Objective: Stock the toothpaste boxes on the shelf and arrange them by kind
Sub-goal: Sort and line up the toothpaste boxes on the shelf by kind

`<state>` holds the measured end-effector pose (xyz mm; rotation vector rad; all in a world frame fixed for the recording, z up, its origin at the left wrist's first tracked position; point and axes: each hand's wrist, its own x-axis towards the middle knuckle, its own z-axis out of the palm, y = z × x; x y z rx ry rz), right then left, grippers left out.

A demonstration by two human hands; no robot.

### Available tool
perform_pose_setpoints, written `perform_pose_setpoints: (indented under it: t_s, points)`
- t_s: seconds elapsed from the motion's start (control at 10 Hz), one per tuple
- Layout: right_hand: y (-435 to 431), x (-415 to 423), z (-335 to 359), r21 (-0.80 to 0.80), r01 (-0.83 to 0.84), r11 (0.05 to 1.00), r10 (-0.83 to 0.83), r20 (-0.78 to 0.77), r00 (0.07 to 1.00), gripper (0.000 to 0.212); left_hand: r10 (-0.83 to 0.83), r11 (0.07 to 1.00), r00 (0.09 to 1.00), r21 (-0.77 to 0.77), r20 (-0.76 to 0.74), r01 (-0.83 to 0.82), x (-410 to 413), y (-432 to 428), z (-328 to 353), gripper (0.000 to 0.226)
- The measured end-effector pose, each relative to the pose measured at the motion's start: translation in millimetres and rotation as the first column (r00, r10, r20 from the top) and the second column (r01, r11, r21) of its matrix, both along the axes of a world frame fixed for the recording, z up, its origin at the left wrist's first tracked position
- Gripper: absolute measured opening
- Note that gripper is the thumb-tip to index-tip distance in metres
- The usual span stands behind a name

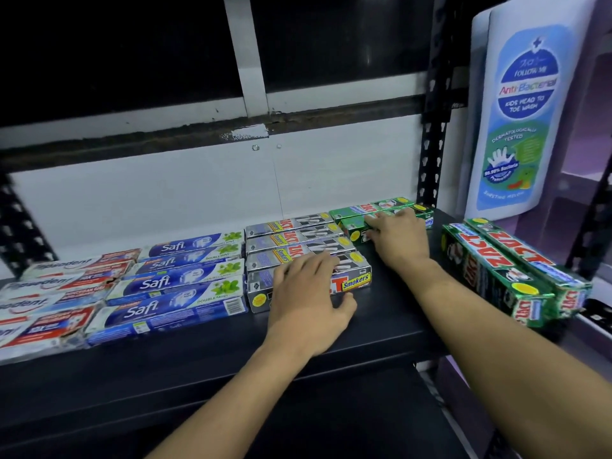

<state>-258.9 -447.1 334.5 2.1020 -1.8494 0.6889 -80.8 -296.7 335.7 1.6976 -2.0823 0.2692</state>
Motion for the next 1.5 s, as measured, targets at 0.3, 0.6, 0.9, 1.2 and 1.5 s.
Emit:
perform_pose_setpoints:
  t_s: [0.3, 0.6, 0.9, 1.2, 1.5]
  points:
    - [0.5, 0.2, -1.2, 0.039, -0.085, 0.996, 0.079, 0.133, 0.988, 0.03, 0.004, 1.0, 1.0, 0.004, 0.005, -0.004, -0.4, 0.7, 1.1, 0.059]
    - [1.0, 1.1, -2.4, -0.015, -0.13, 0.991, 0.131, 0.102, 0.986, 0.023, 0.011, 1.0, 1.0, 0.003, 0.008, -0.011, -1.2, 2.0, 1.8, 0.06]
    - [-0.6, 3.3, -2.6, -0.031, -0.113, 0.993, 0.116, 0.087, 0.989, 0.019, 0.009, 1.0, 1.0, -0.003, 0.006, -0.009, -1.4, 2.7, 2.3, 0.059]
    - [-5.5, 5.0, -8.3, 0.101, -0.044, 0.994, 0.037, 0.072, 0.997, 0.044, 0.017, 1.0, 1.0, -0.006, 0.0, -0.017, -1.7, 1.7, 1.5, 0.058]
    - [0.9, 5.5, -6.2, 0.09, -0.03, 0.995, 0.022, 0.09, 0.996, 0.038, 0.022, 1.0, 1.0, -0.001, 0.006, -0.022, -1.5, 1.2, 0.8, 0.058]
